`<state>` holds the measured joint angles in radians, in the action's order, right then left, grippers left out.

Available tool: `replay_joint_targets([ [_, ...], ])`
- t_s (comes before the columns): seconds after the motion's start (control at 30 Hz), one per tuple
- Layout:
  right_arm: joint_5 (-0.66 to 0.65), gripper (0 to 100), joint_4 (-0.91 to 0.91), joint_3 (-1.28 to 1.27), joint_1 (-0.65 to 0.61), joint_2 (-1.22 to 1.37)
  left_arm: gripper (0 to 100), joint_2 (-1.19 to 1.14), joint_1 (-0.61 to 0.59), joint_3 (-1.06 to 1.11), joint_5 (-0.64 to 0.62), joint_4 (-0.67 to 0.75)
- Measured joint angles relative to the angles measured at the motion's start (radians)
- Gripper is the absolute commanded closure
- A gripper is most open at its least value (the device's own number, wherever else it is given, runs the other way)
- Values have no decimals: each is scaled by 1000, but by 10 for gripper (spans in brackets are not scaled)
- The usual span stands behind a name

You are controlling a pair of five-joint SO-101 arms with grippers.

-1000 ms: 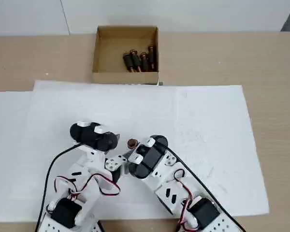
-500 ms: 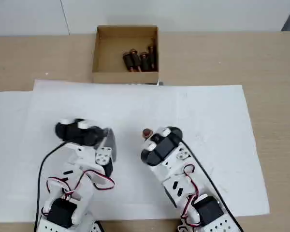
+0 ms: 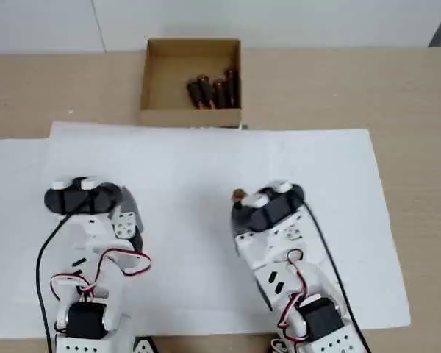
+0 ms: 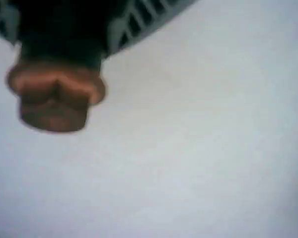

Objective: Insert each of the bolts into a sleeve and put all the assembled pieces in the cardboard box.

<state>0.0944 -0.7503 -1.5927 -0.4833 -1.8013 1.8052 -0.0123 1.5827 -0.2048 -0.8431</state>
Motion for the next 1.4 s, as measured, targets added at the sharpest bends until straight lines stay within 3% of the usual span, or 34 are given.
replay_joint_targets([
  [0.33,41,996,-127,261,66,29,995,0,-11,103,80,3],
  [0.53,41,996,-115,457,112,245,995,0,-11,103,80,-3],
  [1.03,37,996,209,973,141,1088,994,0,-11,103,80,-34],
  [1.4,-112,996,479,1321,140,1619,994,0,-11,103,80,-34],
])
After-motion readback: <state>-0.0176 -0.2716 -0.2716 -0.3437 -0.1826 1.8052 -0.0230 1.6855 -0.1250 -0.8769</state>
